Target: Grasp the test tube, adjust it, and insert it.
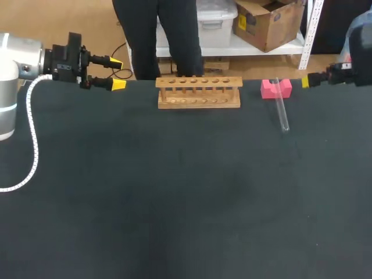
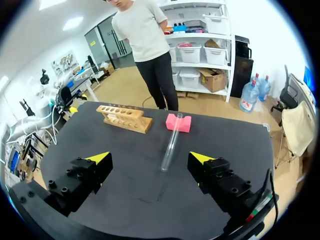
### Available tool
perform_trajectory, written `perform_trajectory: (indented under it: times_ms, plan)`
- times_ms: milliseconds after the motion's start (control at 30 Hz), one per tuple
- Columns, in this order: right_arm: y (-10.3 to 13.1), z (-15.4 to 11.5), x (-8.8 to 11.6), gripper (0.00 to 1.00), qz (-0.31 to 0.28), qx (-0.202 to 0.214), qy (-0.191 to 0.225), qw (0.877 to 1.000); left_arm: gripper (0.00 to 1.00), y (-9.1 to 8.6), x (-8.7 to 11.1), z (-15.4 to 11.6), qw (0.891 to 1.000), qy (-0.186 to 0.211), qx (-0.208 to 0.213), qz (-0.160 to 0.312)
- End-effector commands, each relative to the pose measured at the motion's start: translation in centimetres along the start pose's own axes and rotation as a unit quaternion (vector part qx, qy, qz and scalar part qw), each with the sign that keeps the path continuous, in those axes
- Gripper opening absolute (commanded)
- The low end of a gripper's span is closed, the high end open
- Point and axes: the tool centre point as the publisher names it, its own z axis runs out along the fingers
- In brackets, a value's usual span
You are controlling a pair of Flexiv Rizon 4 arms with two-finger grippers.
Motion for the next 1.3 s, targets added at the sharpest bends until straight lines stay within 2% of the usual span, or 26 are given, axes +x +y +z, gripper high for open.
perform_trajectory:
  times_ms: [33, 333, 433, 633, 800, 1000, 1300]
  plan:
    - [2.1, 0.1, 0.1, 1.00, 0.003, 0.234, -0.008, 0.972, 1.00, 0.0, 0.0, 0.0, 1.000, 0.000, 0.000, 0.000]
    - [4.7, 2.7, -0.9, 1.00, 0.010, 0.289, -0.019, 0.957, 1.00, 0.0, 0.0, 0.0, 1.000, 0.000, 0.000, 0.000]
    - [4.9, 3.7, -1.0, 1.00, 0.017, 0.318, -0.014, 0.948, 1.00, 0.0, 0.0, 0.0, 1.000, 0.000, 0.000, 0.000]
    - [4.8, 5.2, -1.1, 1.00, 0.043, 0.351, -0.010, 0.935, 1.00, 0.0, 0.0, 0.0, 1.000, 0.000, 0.000, 0.000]
    - [4.5, 6.8, -1.1, 1.00, 0.029, 0.388, -0.007, 0.921, 1.00, 0.0, 0.0, 0.0, 1.000, 0.000, 0.000, 0.000]
    - [3.4, 8.1, -1.0, 1.00, 0.010, 0.393, -0.001, 0.920, 1.00, 0.0, 0.0, 0.0, 1.000, 0.000, 0.000, 0.000]
    - [0.3, 10.1, -0.4, 1.00, 0.010, 0.387, 0.012, 0.922, 1.00, 0.0, 0.0, 0.0, 1.000, 0.000, 0.000, 0.000]
